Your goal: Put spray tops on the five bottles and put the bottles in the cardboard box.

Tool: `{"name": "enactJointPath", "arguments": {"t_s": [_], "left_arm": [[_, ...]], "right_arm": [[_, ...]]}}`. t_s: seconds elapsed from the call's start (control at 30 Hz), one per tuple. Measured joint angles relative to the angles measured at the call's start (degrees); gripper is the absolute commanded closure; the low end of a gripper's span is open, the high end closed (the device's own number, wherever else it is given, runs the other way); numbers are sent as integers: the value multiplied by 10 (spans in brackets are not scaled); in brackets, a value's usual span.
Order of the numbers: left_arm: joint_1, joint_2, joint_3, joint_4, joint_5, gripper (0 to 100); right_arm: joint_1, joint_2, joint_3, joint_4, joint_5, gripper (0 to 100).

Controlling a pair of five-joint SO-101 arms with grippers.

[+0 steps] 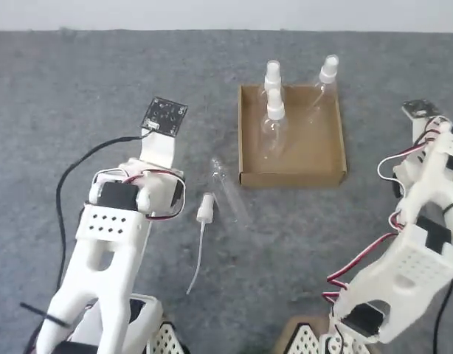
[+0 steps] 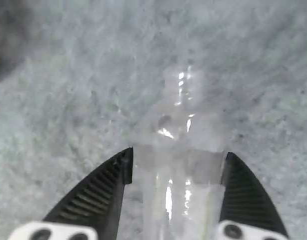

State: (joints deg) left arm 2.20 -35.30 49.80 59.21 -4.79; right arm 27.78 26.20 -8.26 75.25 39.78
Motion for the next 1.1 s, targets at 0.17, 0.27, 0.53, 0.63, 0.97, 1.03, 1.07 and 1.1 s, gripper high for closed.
{"name": "enactJointPath", "arguments": {"t_s": [0.17, 0.27, 0.53, 0.63, 0.97, 1.03, 1.07, 1.1], "left_arm": [[0, 0, 0, 0, 0, 987], [0, 0, 0, 0, 0, 987], [0, 0, 0, 0, 0, 987], [1, 0, 0, 0, 0, 987], [0, 0, 0, 0, 2, 987], [0, 0, -14, 1, 2, 987], [0, 0, -27, 6, 2, 987], [0, 0, -40, 13, 2, 987]], "right_arm": [[-10, 0, -22, 0, 0, 673], [-19, 1, -37, 0, -1, 673], [-29, 59, -67, 0, -2, 778], [-29, 68, -69, 0, -2, 845], [-16, 63, -109, 34, -3, 992], [-13, 40, -123, 70, -4, 993], [-13, 21, -127, 84, -10, 993], [-13, 2, -129, 93, -21, 993]]}}
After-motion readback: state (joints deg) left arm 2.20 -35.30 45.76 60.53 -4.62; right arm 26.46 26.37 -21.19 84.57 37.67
